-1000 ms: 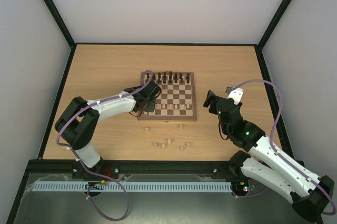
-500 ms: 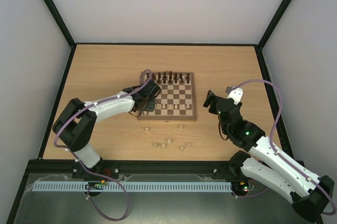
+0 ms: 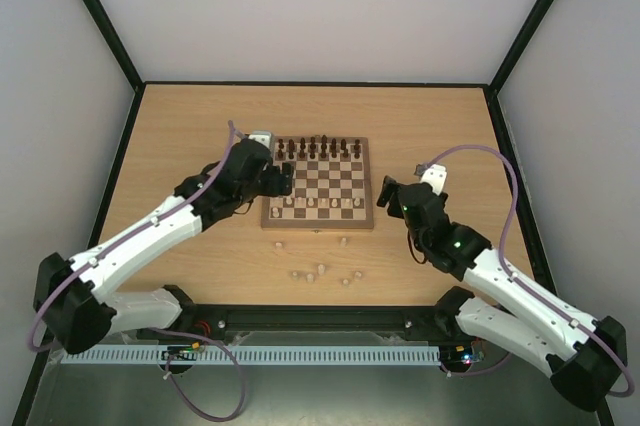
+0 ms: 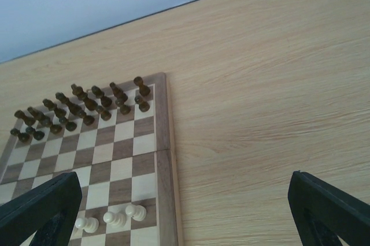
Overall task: Set up the chess pieces on the board
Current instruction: Pick up the chess piece at the center of the board.
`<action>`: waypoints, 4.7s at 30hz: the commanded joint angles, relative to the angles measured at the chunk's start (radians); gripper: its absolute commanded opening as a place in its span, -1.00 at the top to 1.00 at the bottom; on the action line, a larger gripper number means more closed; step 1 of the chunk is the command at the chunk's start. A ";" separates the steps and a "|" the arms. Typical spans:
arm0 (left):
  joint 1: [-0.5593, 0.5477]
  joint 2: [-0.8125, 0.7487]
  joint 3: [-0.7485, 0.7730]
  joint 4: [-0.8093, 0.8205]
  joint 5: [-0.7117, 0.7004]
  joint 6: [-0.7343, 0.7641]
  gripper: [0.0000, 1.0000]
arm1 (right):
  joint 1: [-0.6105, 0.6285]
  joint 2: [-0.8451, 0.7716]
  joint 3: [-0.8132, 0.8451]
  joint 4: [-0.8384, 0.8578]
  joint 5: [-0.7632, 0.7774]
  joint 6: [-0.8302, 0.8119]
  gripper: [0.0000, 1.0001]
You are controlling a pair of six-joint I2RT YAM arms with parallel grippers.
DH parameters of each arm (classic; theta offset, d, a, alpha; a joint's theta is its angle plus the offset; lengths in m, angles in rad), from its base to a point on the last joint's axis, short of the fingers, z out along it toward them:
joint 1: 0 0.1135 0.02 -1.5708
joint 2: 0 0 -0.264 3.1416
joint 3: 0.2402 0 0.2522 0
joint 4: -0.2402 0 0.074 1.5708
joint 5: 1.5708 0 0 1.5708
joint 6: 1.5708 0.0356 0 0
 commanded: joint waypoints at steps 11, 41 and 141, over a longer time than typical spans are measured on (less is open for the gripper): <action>-0.006 0.037 -0.123 0.318 0.079 0.024 -0.98 | -0.002 0.180 0.016 0.111 -0.148 -0.054 -0.97; -0.038 -0.151 -0.298 0.424 -0.042 0.013 -0.98 | 0.001 0.373 0.102 0.125 -0.437 -0.158 -0.98; -0.040 -0.171 -0.293 0.411 -0.062 0.036 -0.98 | 0.273 0.785 0.347 -0.295 -0.376 -0.052 0.97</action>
